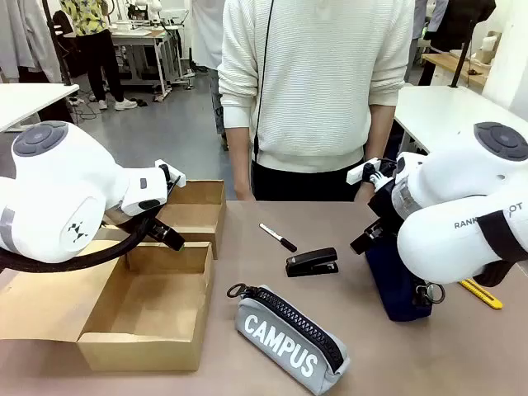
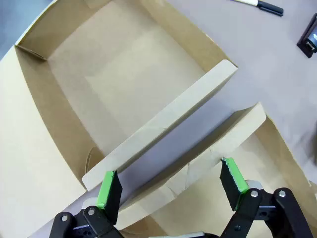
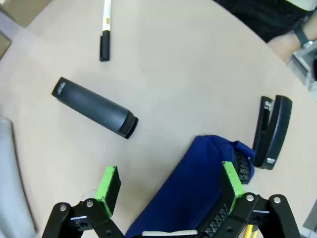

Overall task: Place items inside the box.
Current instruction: Pick up a Pencil pouch or Stapler and place it inside the Mailer Box closest to the robot.

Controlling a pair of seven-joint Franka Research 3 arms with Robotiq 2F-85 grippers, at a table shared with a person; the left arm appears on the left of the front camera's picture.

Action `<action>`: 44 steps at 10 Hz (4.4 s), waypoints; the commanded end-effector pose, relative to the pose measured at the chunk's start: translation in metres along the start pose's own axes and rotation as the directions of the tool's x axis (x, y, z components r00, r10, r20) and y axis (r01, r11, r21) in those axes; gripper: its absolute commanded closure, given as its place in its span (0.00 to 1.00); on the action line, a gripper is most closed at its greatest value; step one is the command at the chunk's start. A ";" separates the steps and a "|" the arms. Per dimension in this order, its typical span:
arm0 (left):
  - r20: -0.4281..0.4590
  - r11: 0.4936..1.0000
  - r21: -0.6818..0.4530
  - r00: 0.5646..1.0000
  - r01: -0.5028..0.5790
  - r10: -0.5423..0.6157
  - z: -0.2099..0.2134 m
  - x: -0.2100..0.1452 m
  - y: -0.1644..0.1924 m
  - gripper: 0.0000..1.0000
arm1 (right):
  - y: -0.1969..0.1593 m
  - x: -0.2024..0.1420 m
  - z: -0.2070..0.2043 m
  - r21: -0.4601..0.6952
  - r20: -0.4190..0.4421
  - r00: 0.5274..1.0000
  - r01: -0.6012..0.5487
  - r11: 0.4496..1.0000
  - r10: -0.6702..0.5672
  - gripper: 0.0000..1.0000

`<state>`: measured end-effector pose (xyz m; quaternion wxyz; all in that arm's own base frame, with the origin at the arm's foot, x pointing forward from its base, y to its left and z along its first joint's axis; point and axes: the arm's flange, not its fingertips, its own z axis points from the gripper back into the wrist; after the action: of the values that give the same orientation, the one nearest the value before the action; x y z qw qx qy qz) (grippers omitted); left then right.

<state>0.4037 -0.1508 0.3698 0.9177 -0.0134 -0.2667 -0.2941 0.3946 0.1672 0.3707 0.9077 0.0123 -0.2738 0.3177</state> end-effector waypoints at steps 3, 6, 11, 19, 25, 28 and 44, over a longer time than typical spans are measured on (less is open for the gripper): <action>0.000 1.000 0.000 1.000 0.000 0.000 0.000 0.000 0.000 0.00 | 0.000 0.000 0.000 0.000 0.000 1.000 0.000 1.000 0.000 0.00; 0.000 1.000 0.000 1.000 0.000 0.000 0.000 0.000 0.000 0.00 | 0.000 0.000 0.000 0.000 0.000 1.000 0.000 1.000 0.000 0.00; 0.000 1.000 0.000 1.000 0.000 0.000 0.000 0.000 0.000 0.00 | 0.000 0.000 0.000 0.000 0.000 1.000 0.000 1.000 0.000 0.00; 0.016 0.800 -0.555 0.958 -0.230 0.286 0.199 -0.030 0.097 0.00 | -0.089 -0.064 0.221 0.392 0.032 0.784 0.560 0.730 -0.619 0.00; 0.003 0.103 -0.793 0.167 -0.600 0.986 0.176 -0.224 0.233 0.00 | -0.181 -0.308 0.266 0.612 0.252 0.245 0.709 0.350 -0.936 0.00; -0.014 0.251 -0.730 0.382 -0.635 0.924 0.202 -0.247 0.253 0.00 | -0.225 -0.316 0.328 0.605 0.221 0.237 0.728 0.323 -0.946 0.00; -0.014 0.251 -0.730 0.382 -0.635 0.924 0.202 -0.247 0.253 0.00 | -0.207 -0.336 0.345 0.187 0.247 0.501 0.815 0.548 -0.829 0.00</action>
<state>0.2754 0.2261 0.4538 0.7892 -0.5144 -0.2885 0.1711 0.1054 -0.2694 0.5245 0.8865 0.1954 -0.3840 -0.1685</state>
